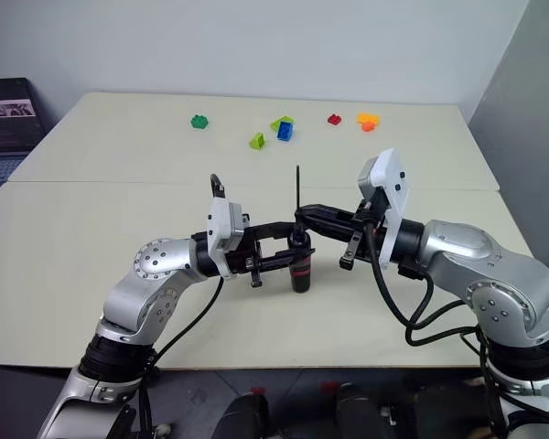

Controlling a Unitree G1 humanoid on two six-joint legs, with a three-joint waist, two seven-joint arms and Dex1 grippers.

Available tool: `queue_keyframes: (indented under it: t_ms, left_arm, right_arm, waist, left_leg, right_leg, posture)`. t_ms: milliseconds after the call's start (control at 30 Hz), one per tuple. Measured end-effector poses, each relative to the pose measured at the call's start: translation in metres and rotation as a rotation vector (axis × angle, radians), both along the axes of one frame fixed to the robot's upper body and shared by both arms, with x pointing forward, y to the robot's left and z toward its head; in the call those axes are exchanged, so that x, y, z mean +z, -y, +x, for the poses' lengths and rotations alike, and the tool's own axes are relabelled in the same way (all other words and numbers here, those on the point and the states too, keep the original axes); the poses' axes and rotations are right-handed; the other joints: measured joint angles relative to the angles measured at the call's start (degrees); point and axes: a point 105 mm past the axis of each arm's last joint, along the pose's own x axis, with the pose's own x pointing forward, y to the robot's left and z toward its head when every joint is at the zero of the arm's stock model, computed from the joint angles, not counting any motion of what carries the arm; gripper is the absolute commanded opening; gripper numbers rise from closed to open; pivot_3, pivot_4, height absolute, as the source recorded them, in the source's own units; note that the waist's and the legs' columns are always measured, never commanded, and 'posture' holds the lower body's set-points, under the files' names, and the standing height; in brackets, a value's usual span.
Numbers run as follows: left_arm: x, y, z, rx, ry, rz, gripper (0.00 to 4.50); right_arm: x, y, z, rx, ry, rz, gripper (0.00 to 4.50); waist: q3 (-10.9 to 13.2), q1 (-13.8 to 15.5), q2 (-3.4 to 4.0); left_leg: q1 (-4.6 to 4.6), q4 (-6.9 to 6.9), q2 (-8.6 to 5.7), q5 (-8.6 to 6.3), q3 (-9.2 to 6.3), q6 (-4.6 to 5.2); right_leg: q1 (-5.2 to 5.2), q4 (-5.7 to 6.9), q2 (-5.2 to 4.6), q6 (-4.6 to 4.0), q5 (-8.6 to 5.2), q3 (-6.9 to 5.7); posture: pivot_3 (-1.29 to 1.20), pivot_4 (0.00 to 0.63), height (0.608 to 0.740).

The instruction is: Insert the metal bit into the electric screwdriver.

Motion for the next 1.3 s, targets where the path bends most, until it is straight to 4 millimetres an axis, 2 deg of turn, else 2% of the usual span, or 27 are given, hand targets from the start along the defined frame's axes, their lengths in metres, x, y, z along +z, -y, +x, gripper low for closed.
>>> queue_keyframes:
  t_ms: [667,1100,1167,1267,1300]
  left_arm:
    - [0.000,-0.001,0.000,0.003,0.004,0.003,1.63]
    - [0.000,-0.001,0.000,0.001,0.005,0.004,1.63]
    - [0.001,-0.001,0.001,0.001,0.004,0.005,1.63]
    - [0.004,0.000,0.006,0.013,-0.001,0.011,1.63]
    - [0.007,-0.001,0.013,0.042,0.011,0.023,1.62]
  right_arm:
    - [0.001,-0.005,0.003,0.001,-0.030,-0.075,0.00]
    - [0.001,-0.008,-0.003,0.047,-0.065,-0.051,2.67]
    - [0.002,-0.007,-0.002,0.038,-0.059,-0.052,3.25]
    - [0.006,0.000,0.001,0.000,-0.042,-0.054,3.79]
    - [0.006,0.006,0.003,-0.031,-0.032,-0.061,3.80]
  waist:
    - [0.00,0.02,-0.01]
    - [0.00,0.01,-0.01]
    - [0.00,0.02,-0.01]
    - [0.01,0.04,-0.03]
    - [0.02,0.05,-0.04]
  left_leg:
    - [0.00,0.00,0.00,0.00,-0.01,0.01]
    - [0.00,0.00,0.00,0.01,0.00,0.01]
    - [-0.01,0.00,0.00,0.01,0.00,0.01]
    - [-0.03,0.00,-0.01,0.01,0.00,0.01]
    - [-0.06,0.00,-0.01,0.01,0.00,0.01]
  right_leg:
    - [0.00,0.00,0.00,-0.01,0.00,-0.01]
    - [0.00,0.01,0.00,-0.01,0.00,-0.01]
    - [-0.01,0.01,0.00,0.00,0.00,-0.01]
    - [-0.02,0.01,0.00,0.00,0.00,-0.01]
    - [-0.06,0.01,0.00,0.00,0.00,-0.02]
  posture:
    - [0.00,0.150,0.740]
    - [0.00,0.150,0.740]
    - [0.00,0.150,0.740]
    - [0.00,0.150,0.740]
    - [0.00,0.150,0.740]
